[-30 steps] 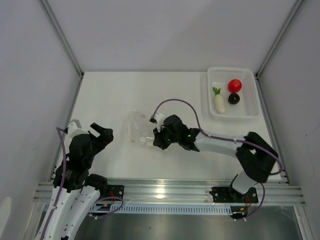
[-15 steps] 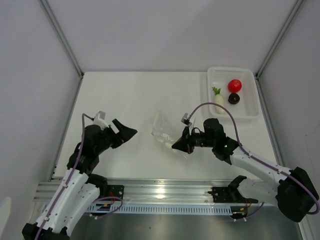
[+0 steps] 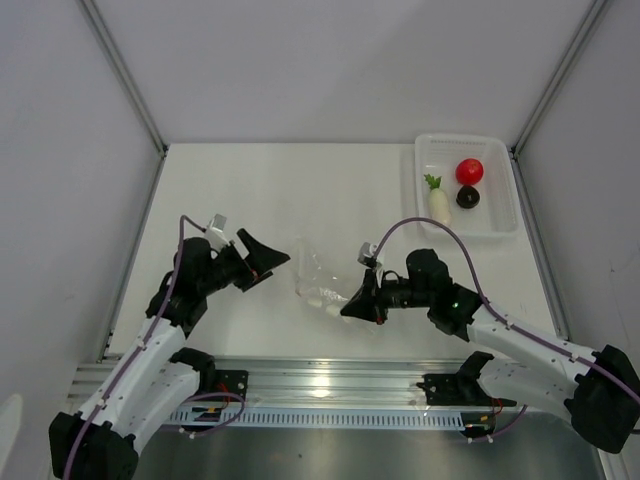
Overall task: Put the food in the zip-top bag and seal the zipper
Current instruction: Pick up the zipper food storage bag at the center of the board.
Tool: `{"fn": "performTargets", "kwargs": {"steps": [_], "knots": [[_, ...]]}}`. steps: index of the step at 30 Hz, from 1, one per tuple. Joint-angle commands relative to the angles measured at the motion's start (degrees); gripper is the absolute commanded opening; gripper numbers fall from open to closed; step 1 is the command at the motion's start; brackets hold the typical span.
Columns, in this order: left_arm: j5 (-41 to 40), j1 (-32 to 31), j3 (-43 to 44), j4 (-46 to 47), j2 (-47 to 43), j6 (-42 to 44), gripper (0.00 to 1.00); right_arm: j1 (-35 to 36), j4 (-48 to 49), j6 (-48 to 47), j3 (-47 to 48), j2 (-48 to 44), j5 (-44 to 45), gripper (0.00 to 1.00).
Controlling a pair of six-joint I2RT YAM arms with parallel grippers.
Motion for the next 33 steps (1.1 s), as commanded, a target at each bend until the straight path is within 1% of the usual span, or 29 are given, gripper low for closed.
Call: {"fn": "performTargets", "kwargs": {"steps": [1,4,5,8,9,11,12,16,17,20,21,22,23,24,25,26,27,28,29,30,31,32,33], "knots": [[4.8,-0.1,1.4,5.4,2.0,-2.8,0.95,1.5,-0.2,-1.3,0.4,-2.1,1.3,0.0],[6.6,-0.1,0.3,7.6,3.8,-3.9,0.95,2.1,-0.5,-1.4,0.8,-2.1,1.5,0.0],[7.3,-0.1,-0.2,9.6,4.0,-4.2,0.95,2.5,-0.6,-1.6,1.1,-1.9,1.7,0.0],[9.9,-0.1,-1.5,11.9,4.7,-5.3,0.9,3.3,-0.8,-1.7,1.4,-1.7,3.0,0.0],[10.7,-0.1,-1.5,13.4,4.9,-5.4,0.83,3.4,-0.6,-1.6,1.4,-1.7,3.8,0.0],[11.8,-0.1,-2.7,15.4,5.2,-6.0,0.76,3.6,0.3,-0.7,1.8,-1.6,5.2,0.0],[12.6,-0.1,-3.2,16.2,5.3,-6.3,0.69,3.7,0.6,-0.5,2.1,-1.5,5.4,0.0],[14.7,-0.2,-4.8,19.9,6.8,-6.8,0.58,5.1,2.5,0.6,3.2,-1.0,6.7,0.0],[15.0,-0.2,-4.8,20.1,7.6,-6.8,0.51,5.6,2.8,0.8,3.4,-1.0,7.8,0.0],[16.2,-0.2,-4.6,22.5,8.8,-7.5,0.4,6.7,3.8,1.5,3.8,-0.9,8.5,0.0],[16.6,-0.2,-4.6,23.0,9.3,-7.6,0.31,6.9,4.0,2.0,3.8,-0.9,8.7,0.0],[17.2,-0.2,-3.8,23.3,9.5,-7.2,0.25,7.2,3.9,2.3,4.0,-0.8,8.9,0.0],[17.1,-0.2,-3.3,22.3,9.7,-6.3,0.02,7.4,3.6,2.6,4.3,-0.7,10.4,0.0],[16.6,-0.2,-0.2,18.1,9.7,-5.1,0.01,7.6,2.0,3.7,5.1,-0.6,12.1,0.0],[14.9,-0.2,1.0,15.8,9.4,-1.8,0.0,7.6,0.3,4.6,5.9,-0.4,14.3,0.07],[13.6,-0.3,3.2,13.5,8.8,0.0,0.0,7.6,-1.8,5.6,7.0,-0.3,20.5,0.2],[11.9,-0.5,4.3,10.7,7.8,1.8,0.01,7.6,-7.1,6.9,8.4,-0.1,24.1,0.33],[9.8,-0.7,7.5,7.7,5.5,6.0,0.01,7.5,-10.4,9.1,11.7,0.9,26.9,0.4],[4.5,-1.6,8.5,2.6,4.2,8.3,0.01,7.5,-12.7,9.9,13.6,1.4,30.9,0.53],[1.7,-2.2,9.6,0.3,2.9,10.4,0.01,7.5,-16.5,10.9,15.3,2.0,32.4,0.58],[-0.9,-2.9,11.7,-1.4,1.0,13.9,0.01,7.5,-18.0,12.5,16.9,3.2,33.2,0.64],[-3.9,-3.9,12.0,-3.0,0.2,15.3,0.0,7.6,-19.3,13.2,20.2,3.7,34.6,0.7],[-5.1,-4.4,12.6,-3.5,-0.6,16.4,0.01,7.8,-20.9,13.9,21.8,4.4,35.3,0.72]]}}
